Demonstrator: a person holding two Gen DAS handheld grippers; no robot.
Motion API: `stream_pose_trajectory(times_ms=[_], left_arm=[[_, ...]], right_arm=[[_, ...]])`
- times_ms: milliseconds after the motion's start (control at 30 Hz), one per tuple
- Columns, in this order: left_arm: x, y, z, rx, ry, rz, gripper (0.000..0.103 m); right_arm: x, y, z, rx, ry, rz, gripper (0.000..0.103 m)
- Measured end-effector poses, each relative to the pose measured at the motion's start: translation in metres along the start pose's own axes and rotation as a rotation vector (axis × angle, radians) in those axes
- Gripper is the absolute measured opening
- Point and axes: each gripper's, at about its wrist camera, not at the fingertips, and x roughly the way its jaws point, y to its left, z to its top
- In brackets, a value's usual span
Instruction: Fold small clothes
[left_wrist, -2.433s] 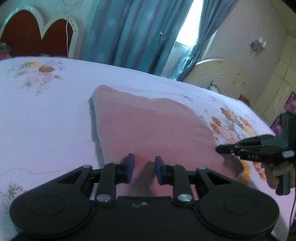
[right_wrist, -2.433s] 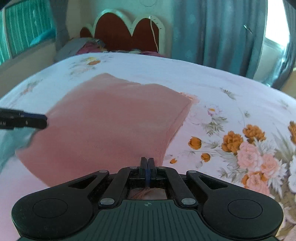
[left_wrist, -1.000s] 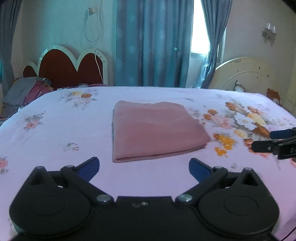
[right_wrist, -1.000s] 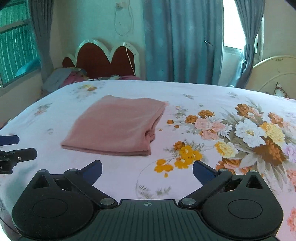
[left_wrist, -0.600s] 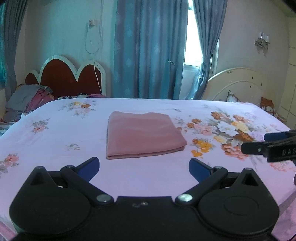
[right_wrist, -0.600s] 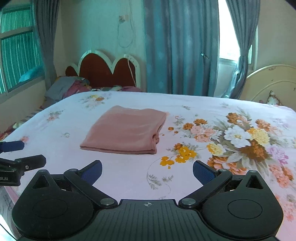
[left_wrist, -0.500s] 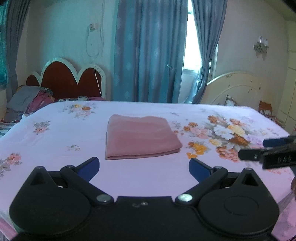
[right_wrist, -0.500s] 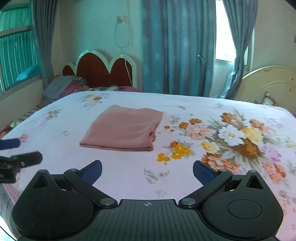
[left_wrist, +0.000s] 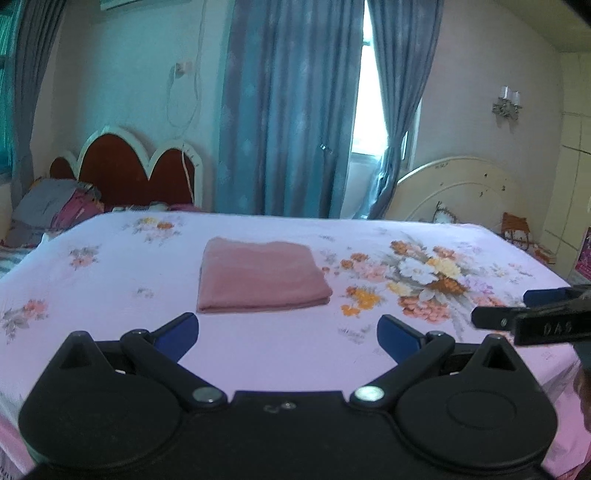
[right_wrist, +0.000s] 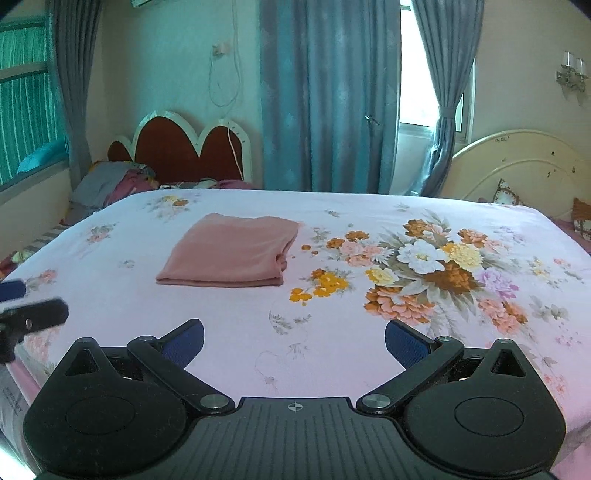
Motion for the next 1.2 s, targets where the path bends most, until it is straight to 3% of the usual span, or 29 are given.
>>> stream_pose_trajectory(times_ms=[1200], left_arm=[[-0.008,-0.005,0.005,0.006,-0.028,-0.011,0.103]], right_arm=[[-0.009,0.013,0.010,-0.011,-0.035,0.015,0.103]])
